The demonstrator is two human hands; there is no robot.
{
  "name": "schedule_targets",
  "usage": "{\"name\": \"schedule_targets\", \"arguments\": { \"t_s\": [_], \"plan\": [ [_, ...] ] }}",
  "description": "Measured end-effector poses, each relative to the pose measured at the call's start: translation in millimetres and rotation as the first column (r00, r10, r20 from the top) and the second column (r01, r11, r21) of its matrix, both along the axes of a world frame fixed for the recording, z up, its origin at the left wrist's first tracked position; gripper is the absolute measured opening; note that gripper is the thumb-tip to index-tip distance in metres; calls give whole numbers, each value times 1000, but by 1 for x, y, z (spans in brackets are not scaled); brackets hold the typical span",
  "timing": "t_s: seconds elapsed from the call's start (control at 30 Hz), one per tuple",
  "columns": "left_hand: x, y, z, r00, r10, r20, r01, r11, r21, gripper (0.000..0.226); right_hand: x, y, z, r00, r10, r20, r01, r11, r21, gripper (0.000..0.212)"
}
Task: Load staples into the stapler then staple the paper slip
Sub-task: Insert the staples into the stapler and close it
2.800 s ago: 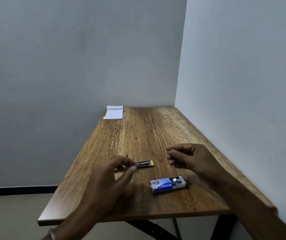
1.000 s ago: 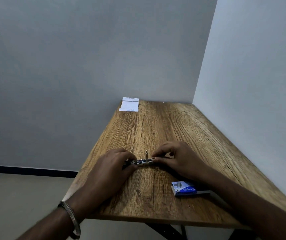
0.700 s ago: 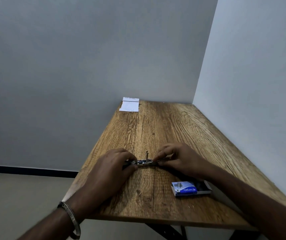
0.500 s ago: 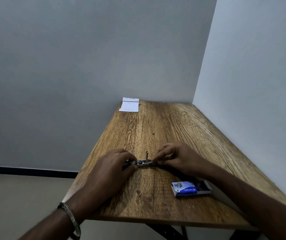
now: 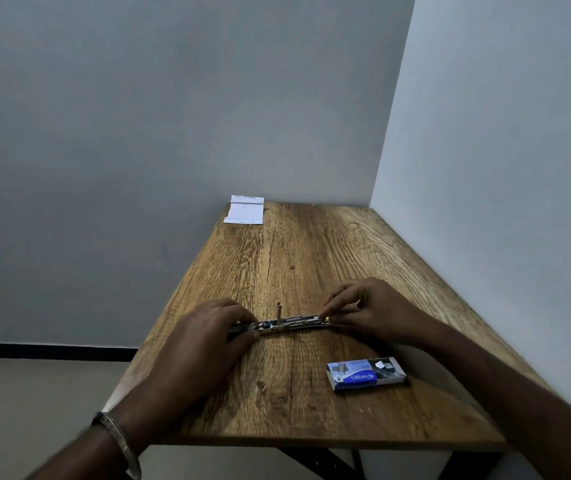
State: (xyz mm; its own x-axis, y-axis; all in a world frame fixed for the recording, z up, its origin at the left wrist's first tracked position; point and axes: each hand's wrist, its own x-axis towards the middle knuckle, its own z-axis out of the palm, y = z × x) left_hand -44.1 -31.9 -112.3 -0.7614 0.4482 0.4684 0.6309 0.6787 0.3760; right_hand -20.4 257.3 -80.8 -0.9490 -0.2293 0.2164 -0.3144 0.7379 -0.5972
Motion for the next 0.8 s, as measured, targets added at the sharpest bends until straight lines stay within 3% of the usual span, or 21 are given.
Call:
{"name": "schedule_targets", "arguments": {
  "t_s": [0.17,0.3,0.47,0.57,0.7,0.8],
  "plan": [
    [0,1,1,1000,-1,2,1,1000,-4,24,4,2,-3,1000,-14,1,14,995,-97,15],
    [0,1,1,1000,-7,4,7,1000,-15,25,8,-11,9,991,-77,-109,55,980,-191,13],
    [2,1,1,1000,-11,6,11,1000,-3,32,16,-40,30,954,-1,-299,-12,999,-39,19],
    [3,1,2,1000,-28,-4,28,1000,11,40,19,-52,32,950,75,-303,-35,990,136,27],
    [3,2,3,999,-53,-6,53,998,-19,27,16,-66,26,938,169,-301,-35,914,403,35],
    [3,2,3,999,-52,1,52,999,-8,24,10,-78,23,911,228,-344,-19,855,519,33]
  ]
}}
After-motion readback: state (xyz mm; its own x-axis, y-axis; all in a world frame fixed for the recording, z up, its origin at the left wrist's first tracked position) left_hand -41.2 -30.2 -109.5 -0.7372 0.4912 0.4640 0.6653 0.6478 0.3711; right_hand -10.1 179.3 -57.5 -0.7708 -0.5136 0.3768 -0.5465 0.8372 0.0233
